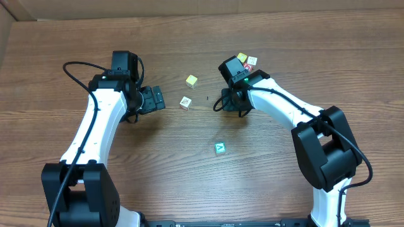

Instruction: Flip 3 blocks

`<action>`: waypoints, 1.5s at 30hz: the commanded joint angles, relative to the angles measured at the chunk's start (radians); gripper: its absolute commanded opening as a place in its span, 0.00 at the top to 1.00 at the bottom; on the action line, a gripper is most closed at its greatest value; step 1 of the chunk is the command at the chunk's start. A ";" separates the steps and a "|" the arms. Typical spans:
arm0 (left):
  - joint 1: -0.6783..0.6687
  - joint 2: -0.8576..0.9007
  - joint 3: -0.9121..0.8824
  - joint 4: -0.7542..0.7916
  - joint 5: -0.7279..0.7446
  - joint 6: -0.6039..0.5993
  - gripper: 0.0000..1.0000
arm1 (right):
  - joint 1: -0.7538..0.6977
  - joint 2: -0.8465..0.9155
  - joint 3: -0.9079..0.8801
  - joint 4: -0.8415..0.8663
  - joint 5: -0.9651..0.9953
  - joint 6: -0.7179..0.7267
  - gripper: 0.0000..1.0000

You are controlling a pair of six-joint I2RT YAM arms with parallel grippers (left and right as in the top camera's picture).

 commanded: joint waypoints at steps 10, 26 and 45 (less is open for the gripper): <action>0.000 0.003 0.014 0.001 -0.011 -0.014 0.00 | 0.003 -0.043 0.018 -0.032 0.006 0.000 0.73; 0.000 0.003 0.014 0.001 -0.011 -0.014 0.00 | 0.003 -0.115 0.018 -0.074 -0.024 0.000 0.74; 0.000 0.003 0.014 0.001 -0.011 -0.014 0.00 | 0.003 -0.115 0.018 -0.111 -0.039 0.000 0.74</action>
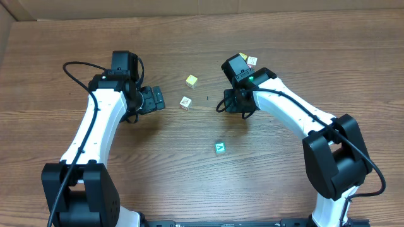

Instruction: Flip 3 blocks

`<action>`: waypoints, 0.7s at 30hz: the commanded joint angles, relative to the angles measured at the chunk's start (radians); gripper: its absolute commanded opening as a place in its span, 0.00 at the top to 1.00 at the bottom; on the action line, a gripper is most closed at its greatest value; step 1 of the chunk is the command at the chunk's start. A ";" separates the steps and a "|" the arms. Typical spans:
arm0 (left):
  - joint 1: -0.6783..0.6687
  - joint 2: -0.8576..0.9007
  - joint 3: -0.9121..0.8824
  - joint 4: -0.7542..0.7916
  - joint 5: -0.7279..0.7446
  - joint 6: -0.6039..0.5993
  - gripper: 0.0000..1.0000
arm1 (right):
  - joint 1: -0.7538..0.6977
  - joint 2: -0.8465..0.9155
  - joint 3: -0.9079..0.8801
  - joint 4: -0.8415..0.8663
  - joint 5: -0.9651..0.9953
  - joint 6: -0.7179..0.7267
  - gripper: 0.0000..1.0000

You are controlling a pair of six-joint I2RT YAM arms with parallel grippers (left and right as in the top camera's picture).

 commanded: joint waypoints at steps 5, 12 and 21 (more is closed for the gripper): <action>0.000 0.003 0.014 0.001 -0.011 -0.014 0.00 | 0.003 -0.031 0.018 -0.009 -0.006 0.000 0.74; 0.000 0.003 0.014 0.001 -0.011 -0.014 0.00 | 0.022 -0.031 0.018 -0.028 -0.026 0.000 0.74; 0.000 0.003 0.014 0.001 -0.011 -0.014 0.01 | 0.083 -0.031 0.018 -0.035 -0.058 0.000 0.74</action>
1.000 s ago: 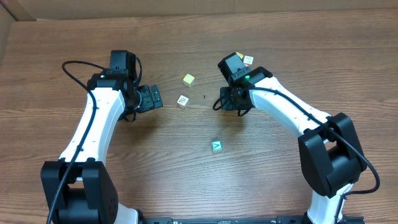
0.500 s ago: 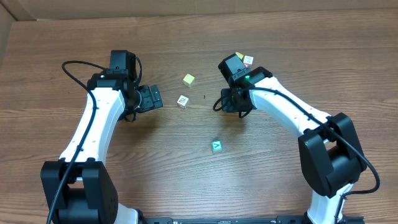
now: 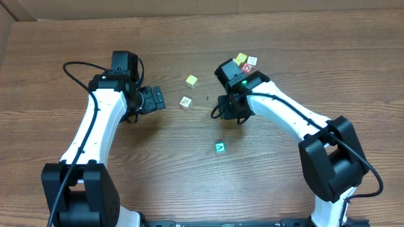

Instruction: Flip 3 blocks

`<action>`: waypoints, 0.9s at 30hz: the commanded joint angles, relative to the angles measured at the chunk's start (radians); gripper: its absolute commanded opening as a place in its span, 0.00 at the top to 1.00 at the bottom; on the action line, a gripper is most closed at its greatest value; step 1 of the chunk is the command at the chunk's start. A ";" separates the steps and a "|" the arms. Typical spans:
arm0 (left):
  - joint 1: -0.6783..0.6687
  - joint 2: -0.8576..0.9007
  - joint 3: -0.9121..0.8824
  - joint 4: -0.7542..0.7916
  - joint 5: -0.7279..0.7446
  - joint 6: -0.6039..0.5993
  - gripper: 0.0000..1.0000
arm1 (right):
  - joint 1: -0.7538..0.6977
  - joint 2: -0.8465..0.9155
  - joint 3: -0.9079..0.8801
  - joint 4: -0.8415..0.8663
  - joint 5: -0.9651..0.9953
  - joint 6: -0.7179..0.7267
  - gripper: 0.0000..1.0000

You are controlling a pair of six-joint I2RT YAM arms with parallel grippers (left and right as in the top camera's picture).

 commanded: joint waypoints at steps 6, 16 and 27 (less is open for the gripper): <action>0.000 0.003 0.014 0.001 -0.011 -0.014 0.00 | 0.080 -0.031 0.018 -0.021 -0.083 0.005 0.74; 0.000 0.003 0.014 0.001 -0.011 -0.014 0.00 | 0.158 -0.031 0.018 -0.118 -0.172 0.008 0.75; 0.000 0.003 0.014 0.001 -0.011 -0.014 0.00 | 0.198 -0.031 0.017 -0.112 -0.190 0.076 0.75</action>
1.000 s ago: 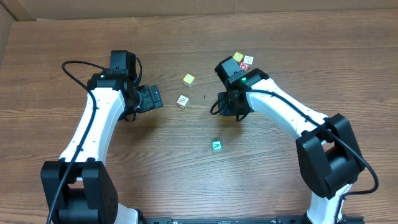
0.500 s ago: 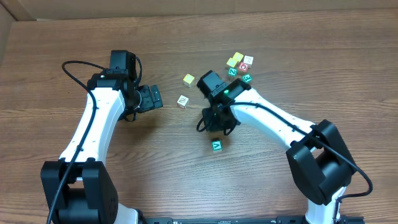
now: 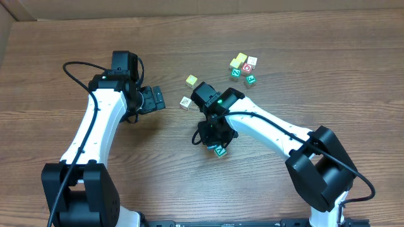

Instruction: Flip 3 blocks

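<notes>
Near the middle of the table lies a teal block (image 3: 220,151), partly covered by my right gripper (image 3: 211,140), which hangs right over its upper left side. Whether those fingers touch the block or stand apart is hidden by the wrist. A white block with a brown mark (image 3: 185,102) lies just right of my left gripper (image 3: 156,99), and a yellow block (image 3: 192,81) sits behind it. The left gripper holds nothing, but its opening is not readable from above.
A cluster of several blocks (image 3: 243,68) in yellow, white, red, green and teal sits at the back right. A black cable (image 3: 72,68) loops beside the left arm. Cardboard lines the far edge of the table.
My right gripper has moved from just below the back-right cluster down and left, to over the teal block at mid-table. The cluster now shows in full. The left arm has not moved.
My right gripper first hovered beside the back-right cluster, hiding part of it. It stayed there with small shifts, then edged left, and now sits over the lone teal block. The left arm and the other blocks kept their places throughout.
</notes>
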`<action>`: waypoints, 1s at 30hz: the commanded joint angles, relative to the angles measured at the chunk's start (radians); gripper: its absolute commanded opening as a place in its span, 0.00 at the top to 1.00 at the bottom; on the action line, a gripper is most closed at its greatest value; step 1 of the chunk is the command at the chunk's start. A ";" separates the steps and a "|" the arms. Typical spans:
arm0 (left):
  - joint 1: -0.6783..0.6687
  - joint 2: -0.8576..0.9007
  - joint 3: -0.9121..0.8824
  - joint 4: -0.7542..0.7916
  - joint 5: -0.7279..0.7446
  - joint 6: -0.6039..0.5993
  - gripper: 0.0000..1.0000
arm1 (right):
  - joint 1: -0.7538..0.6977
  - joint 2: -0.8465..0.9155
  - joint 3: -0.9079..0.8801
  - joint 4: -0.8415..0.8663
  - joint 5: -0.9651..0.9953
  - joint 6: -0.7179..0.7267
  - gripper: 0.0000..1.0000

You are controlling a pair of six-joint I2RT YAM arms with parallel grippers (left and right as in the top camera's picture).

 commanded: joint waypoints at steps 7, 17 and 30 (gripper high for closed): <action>0.000 0.003 0.014 0.001 -0.011 -0.014 0.00 | 0.046 -0.031 0.015 0.019 -0.026 0.049 0.75; 0.000 0.003 0.014 0.001 -0.011 -0.014 0.00 | 0.114 -0.031 -0.060 0.031 0.034 0.089 0.75; 0.000 0.003 0.014 0.001 -0.011 -0.014 0.00 | 0.130 -0.031 -0.076 0.061 0.120 0.088 0.53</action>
